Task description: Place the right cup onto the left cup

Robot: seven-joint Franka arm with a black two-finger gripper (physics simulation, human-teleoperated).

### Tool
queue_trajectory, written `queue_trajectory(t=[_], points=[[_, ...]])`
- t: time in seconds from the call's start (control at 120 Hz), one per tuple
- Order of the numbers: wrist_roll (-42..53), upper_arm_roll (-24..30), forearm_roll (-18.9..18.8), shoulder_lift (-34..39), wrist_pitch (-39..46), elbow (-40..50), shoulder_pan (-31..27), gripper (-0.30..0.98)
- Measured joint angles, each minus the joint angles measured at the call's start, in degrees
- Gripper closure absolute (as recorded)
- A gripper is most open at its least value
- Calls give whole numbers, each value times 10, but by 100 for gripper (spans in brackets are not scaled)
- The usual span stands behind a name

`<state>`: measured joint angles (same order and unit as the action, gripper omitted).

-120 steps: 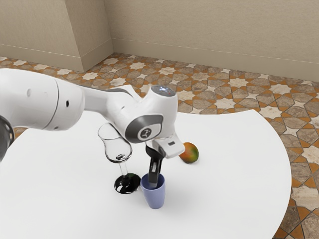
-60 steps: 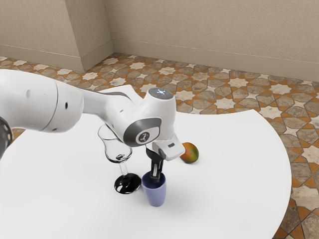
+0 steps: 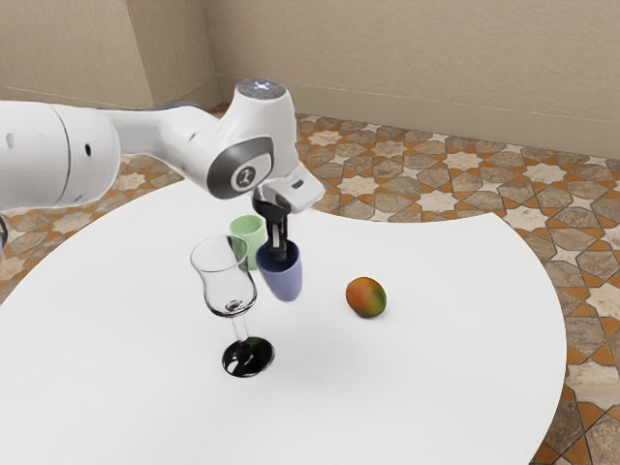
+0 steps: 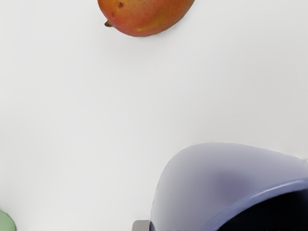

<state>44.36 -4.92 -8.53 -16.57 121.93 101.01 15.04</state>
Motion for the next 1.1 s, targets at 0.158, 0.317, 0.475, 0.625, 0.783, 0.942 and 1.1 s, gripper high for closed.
queue_trajectory(t=[0.158, 0.317, 0.475, 0.625, 0.783, 0.942, 1.1], points=[[3, -5, -3, 8, -26, -26, -42, 79], [18, -42, -2, -18, -48, -81, -73, 79], [54, -88, 3, -77, -64, -161, -82, 79], [97, -97, 2, -114, -70, -216, -83, 79], [140, -97, 1, -151, -70, -251, -82, 79], [184, -93, 1, -188, -65, -302, -82, 79], [228, -90, 1, -221, -60, -353, -82, 79]])
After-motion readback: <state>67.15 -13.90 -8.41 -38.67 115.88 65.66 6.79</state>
